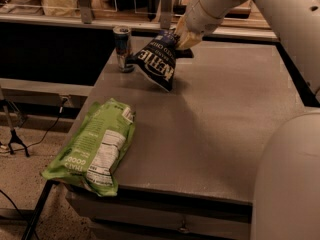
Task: Move blue chip bag near redbull can
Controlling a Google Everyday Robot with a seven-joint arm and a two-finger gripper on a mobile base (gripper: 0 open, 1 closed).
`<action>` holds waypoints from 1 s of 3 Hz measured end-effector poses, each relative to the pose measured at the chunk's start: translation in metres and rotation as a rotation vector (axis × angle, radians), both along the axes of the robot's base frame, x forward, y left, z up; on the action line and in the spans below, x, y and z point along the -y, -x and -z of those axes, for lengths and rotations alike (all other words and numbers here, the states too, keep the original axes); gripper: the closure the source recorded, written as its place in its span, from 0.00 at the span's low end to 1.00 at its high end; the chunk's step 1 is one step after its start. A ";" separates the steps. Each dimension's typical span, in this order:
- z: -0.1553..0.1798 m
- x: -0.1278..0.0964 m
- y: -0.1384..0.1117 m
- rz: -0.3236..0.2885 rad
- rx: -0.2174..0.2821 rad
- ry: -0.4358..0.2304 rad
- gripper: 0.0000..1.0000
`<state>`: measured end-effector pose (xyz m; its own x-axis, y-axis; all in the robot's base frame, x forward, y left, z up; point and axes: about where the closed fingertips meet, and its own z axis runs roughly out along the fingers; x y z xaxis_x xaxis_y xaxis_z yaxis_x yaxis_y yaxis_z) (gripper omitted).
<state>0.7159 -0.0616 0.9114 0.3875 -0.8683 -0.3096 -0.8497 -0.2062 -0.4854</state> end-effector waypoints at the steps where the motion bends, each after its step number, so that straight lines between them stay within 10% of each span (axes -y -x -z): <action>1: 0.010 -0.005 -0.002 -0.001 -0.019 0.013 1.00; 3: 0.020 -0.011 -0.004 -0.014 -0.042 0.013 0.53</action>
Offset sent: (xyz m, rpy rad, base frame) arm 0.0038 0.0084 -0.0163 -0.0089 0.0470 0.0168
